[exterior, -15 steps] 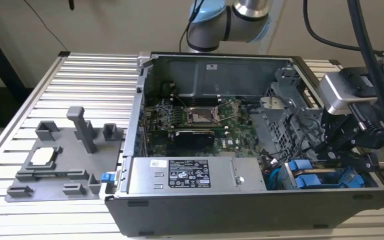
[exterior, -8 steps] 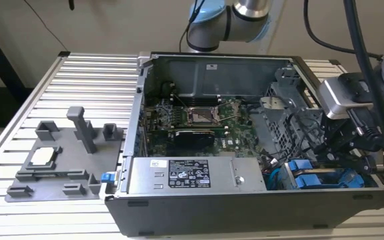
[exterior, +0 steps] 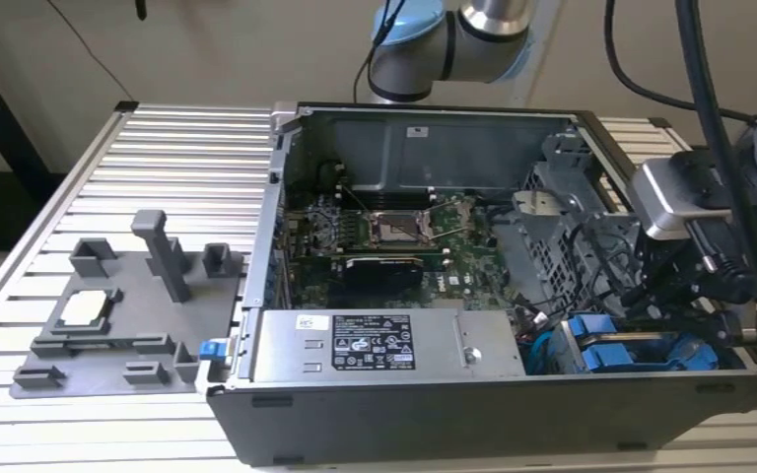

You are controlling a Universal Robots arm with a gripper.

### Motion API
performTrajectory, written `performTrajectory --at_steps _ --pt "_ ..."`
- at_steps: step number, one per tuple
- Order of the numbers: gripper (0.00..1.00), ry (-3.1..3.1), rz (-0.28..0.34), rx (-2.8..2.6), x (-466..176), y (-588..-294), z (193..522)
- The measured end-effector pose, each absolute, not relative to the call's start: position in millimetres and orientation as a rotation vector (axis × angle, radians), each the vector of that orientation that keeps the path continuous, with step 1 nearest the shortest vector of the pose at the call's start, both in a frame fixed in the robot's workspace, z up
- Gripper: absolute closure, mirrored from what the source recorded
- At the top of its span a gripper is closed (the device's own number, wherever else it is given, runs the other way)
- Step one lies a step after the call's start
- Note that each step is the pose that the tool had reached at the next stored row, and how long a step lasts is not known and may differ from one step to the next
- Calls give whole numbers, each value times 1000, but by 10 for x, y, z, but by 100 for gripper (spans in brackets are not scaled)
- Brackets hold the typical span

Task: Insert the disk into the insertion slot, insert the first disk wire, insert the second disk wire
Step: 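Insert the second disk wire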

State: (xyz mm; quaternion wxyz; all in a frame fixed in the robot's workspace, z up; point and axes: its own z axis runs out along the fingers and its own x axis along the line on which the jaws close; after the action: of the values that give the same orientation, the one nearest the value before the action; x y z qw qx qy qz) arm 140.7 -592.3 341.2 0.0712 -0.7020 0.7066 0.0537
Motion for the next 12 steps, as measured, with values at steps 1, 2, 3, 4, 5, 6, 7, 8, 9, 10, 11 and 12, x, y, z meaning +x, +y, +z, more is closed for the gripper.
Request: performTrajectory --at_steps 1,2,3,4,5,6,7,8,9,10,11,12 --pt "84 2130 162 -2106 1408 -5923 3408" --pt "84 2134 162 -2102 1408 -5923 3406" --pt "84 2137 162 -2099 1409 -5923 3405" --pt "84 2139 161 -2096 1409 -5924 3405" --pt "84 2141 161 -2094 1409 -5924 3405" --pt "84 2142 161 -2093 1409 -5923 3404" --pt "84 2143 161 -2092 1408 -5923 3404" --pt "84 2144 161 -2091 1406 -5924 3403" --pt "84 2144 161 -2090 1405 -5924 3403" --pt "84 2145 161 -2090 1404 -5924 3403" --pt "84 2146 161 -2089 1402 -5924 3403" --pt "84 2147 161 -2088 1401 -5924 3404"
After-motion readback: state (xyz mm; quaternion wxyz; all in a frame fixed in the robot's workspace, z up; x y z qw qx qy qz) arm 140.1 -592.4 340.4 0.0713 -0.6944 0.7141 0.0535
